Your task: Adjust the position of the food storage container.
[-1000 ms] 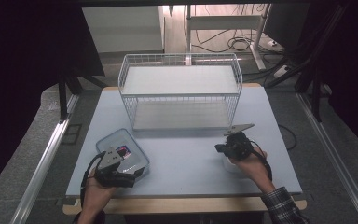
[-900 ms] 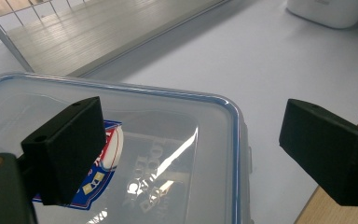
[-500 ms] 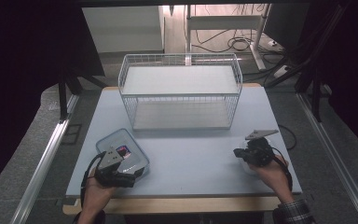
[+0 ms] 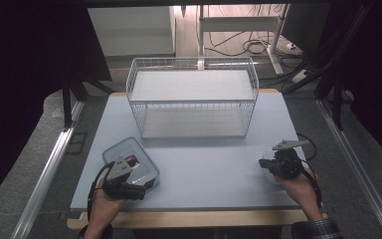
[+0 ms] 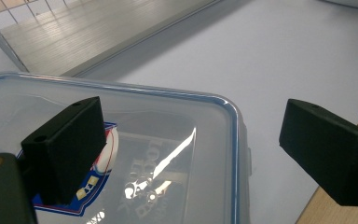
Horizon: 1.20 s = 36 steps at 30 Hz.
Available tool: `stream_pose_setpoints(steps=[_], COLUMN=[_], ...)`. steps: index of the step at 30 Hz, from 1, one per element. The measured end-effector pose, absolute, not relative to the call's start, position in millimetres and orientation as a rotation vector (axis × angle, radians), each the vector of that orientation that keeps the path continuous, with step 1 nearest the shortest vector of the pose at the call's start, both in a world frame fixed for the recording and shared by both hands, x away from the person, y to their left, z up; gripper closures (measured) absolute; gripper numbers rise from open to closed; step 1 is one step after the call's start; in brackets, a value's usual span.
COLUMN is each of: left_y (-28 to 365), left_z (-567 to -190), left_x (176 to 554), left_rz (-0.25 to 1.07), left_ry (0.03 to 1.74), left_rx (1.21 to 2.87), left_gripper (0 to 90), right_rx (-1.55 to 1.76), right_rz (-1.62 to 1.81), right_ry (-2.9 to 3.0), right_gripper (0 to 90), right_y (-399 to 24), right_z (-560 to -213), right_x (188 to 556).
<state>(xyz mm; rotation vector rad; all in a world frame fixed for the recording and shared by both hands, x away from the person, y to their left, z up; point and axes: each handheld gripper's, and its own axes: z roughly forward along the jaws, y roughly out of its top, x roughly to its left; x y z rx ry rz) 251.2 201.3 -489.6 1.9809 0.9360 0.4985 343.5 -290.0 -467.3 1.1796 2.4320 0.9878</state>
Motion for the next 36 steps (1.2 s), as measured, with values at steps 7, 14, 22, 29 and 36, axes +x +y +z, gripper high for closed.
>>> stream_pose_setpoints(steps=[7,14,22,29,36], left_y=[202.5,207.9,235.1,277.1,299.8], left_z=[-490.7,-487.9,-481.3,-482.7,-493.4], left_x=[252.7,253.0,250.7,245.1,229.5], left_rz=[0.489,0.439,0.431,0.466,0.421], left_ry=[0.951,1.009,1.073,1.148,1.180], left_rx=[1.980,1.980,1.921,1.921,1.941], left_gripper=[7.0,7.1,39.6,78.1,89.6], right_rx=[1.228,1.217,1.139,1.089,1.077], right_rz=[0.992,0.997,1.030,1.044,1.048], right_ry=[2.378,2.351,2.375,2.397,2.411], right_gripper=[89.3,88.4,87.0,85.5,83.9], right_y=[-297.0,-295.9,-286.8,-276.0,-271.3], right_z=[-464.9,-463.4,-461.2,-461.4,-462.7], right_x=[360.5,359.8,346.5,339.4,336.6])
